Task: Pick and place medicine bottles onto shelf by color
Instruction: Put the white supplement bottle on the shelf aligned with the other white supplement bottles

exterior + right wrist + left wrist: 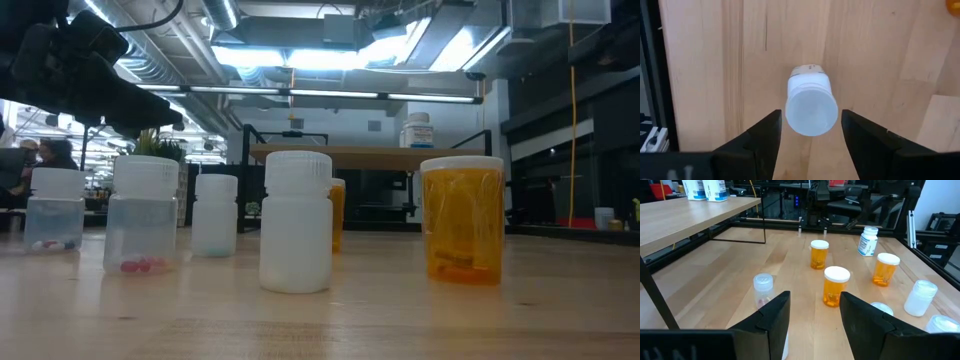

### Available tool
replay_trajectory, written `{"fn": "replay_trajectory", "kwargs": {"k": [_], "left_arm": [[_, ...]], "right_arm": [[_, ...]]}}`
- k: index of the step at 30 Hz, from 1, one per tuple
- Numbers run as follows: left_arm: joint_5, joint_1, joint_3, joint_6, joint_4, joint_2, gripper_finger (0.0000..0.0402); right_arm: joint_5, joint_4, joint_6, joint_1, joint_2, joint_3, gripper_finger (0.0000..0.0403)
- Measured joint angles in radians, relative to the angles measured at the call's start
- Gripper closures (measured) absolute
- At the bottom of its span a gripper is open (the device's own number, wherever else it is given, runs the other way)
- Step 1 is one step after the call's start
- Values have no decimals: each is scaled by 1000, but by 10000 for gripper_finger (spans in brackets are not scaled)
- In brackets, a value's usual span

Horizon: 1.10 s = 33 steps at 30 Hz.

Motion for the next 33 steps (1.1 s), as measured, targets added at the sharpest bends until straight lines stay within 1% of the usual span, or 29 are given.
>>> {"fn": "replay_trajectory", "kwargs": {"k": [13,20,25,26,31,33], "left_arm": [[0,0,0,0,0,0,237],[0,0,0,0,0,0,237],[0,0,0,0,0,0,237],[0,0,0,0,0,0,237],[0,0,0,0,0,0,237],[0,0,0,0,0,0,237]], "right_arm": [[-2,0,0,0,107,0,195],[-2,0,-1,0,111,0,197],[-2,0,0,0,110,0,226],[-2,0,4,0,110,0,226],[-2,-8,88,-10,103,1,226],[6,-49,103,-22,99,24,226]]}}
